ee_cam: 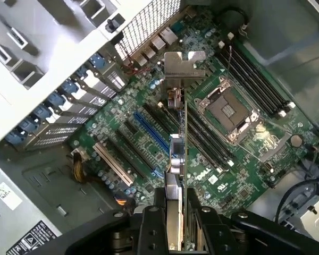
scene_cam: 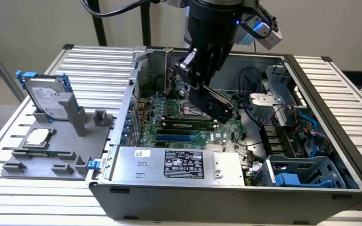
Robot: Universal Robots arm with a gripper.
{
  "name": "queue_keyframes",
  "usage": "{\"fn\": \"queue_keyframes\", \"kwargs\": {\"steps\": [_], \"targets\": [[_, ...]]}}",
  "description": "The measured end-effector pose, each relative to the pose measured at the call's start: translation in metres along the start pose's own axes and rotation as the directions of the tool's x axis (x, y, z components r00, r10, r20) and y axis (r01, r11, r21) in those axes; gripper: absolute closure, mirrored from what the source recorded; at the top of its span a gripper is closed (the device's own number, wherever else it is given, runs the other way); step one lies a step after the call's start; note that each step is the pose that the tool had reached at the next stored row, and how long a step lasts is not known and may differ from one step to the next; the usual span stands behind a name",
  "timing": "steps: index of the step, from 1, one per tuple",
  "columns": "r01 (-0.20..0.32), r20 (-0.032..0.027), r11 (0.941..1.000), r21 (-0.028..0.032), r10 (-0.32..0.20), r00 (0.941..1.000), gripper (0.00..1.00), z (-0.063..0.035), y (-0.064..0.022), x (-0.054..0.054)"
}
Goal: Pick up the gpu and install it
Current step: 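Insert the gpu into the slot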
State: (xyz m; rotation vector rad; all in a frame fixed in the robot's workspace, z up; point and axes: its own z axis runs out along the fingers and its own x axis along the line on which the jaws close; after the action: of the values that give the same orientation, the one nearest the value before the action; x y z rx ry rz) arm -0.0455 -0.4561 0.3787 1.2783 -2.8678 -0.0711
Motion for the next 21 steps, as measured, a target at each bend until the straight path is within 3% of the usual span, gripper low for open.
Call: {"fn": "queue_keyframes", "kwargs": {"steps": [4, 9, 13, 17, 21], "targets": [[0.087, -0.0006, 0.9962, 0.0021, -0.087, 0.9962, 1.0, 0.0046, -0.0002, 0.0], [0.201, -0.0032, 0.9795, 0.0021, -0.201, 0.9795, 1.0, 0.0092, -0.0004, 0.0], [0.279, -0.0048, 0.9604, 0.0022, -0.279, 0.9604, 1.0, 0.0126, -0.0005, 0.0], [0.348, -0.0071, 0.9374, 0.001, -0.348, 0.9374, 1.0, 0.0157, -0.0006, 0.0], [0.423, -0.0093, 0.9062, -0.0012, -0.423, 0.9062, 1.0, 0.0195, -0.0008, 0.0]]}}
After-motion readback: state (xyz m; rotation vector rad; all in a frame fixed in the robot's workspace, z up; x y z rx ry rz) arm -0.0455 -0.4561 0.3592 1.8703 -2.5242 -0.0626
